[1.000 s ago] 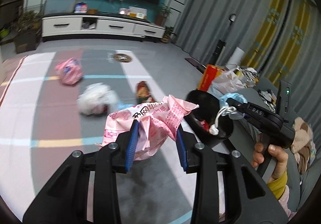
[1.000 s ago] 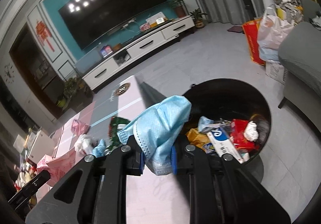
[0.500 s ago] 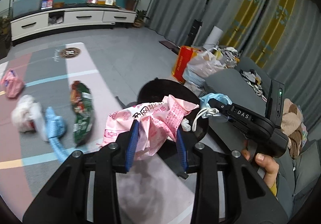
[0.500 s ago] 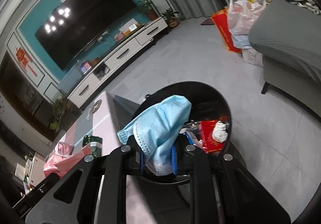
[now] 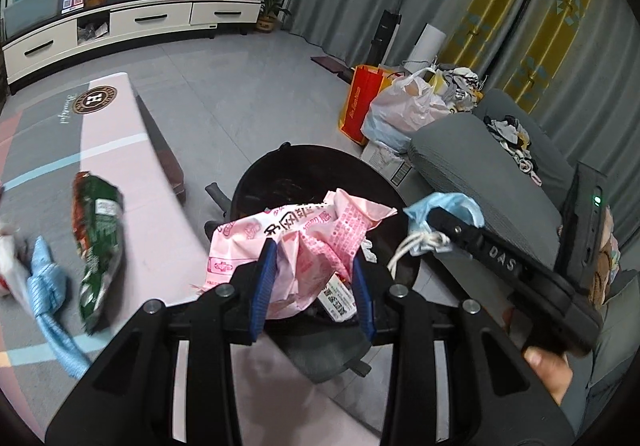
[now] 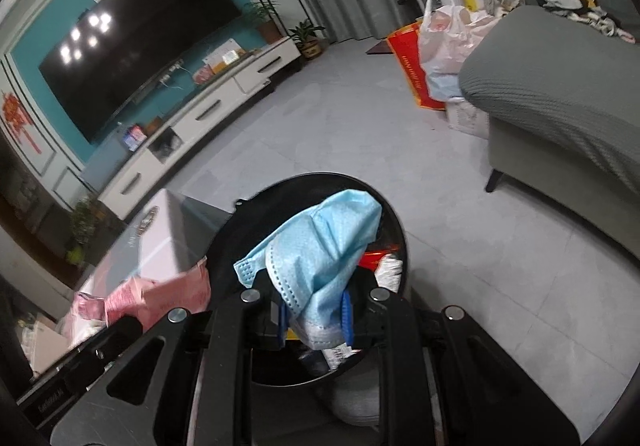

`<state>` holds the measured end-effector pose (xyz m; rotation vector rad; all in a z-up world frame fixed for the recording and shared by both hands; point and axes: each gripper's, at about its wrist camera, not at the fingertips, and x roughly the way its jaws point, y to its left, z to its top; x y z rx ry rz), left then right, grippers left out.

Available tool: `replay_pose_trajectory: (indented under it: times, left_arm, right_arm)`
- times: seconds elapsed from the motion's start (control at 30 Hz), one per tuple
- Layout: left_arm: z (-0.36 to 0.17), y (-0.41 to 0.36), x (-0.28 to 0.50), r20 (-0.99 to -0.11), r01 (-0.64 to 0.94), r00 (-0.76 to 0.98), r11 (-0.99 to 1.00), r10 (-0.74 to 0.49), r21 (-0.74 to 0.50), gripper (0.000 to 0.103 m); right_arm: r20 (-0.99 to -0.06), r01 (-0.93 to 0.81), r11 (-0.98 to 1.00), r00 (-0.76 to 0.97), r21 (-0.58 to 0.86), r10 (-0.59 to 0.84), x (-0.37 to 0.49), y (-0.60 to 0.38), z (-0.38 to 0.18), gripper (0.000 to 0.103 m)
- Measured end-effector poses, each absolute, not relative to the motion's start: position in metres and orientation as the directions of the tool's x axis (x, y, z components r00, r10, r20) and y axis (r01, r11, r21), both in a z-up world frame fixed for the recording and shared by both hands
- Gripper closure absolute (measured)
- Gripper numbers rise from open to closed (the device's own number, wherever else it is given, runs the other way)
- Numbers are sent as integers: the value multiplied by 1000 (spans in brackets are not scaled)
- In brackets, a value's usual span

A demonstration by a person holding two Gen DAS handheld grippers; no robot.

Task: Collect trash
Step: 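Carry the pink bag and face mask over the bin and open both tools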

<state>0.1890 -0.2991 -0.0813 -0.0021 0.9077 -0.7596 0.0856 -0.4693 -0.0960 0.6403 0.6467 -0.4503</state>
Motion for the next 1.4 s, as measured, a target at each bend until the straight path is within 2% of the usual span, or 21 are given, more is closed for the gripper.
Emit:
replay_pose_trajectory:
  times: [0.27,0.73,1.07,1.27,1.4]
  left_arm:
    - [-95,-326,204,-737,592,377,758,-560,-273,65]
    - [-107,-372,213,-778,646,404,753,-481,-130,65]
    - [-122,-386,217,-812,651,390,754,-434,-90,62]
    - [-124,-386,221,-819,639,392,764,-420,-86,58]
    - [-120,-383,221,-811,634,398,768,-428,-95,44]
  right_arm:
    - [-703,598,737,669,315,-243,91,-470,-103,82]
    - [-739,619,784,548,42,-392,119,-458,-121,82]
    - [-755,625,780,520,18,-400,124,-459,-127,81]
    - [-762,630,776,513,20,-396,125,-461,-128,77]
    - [-765,636,771,510,28,-393,124,-461,-127,67]
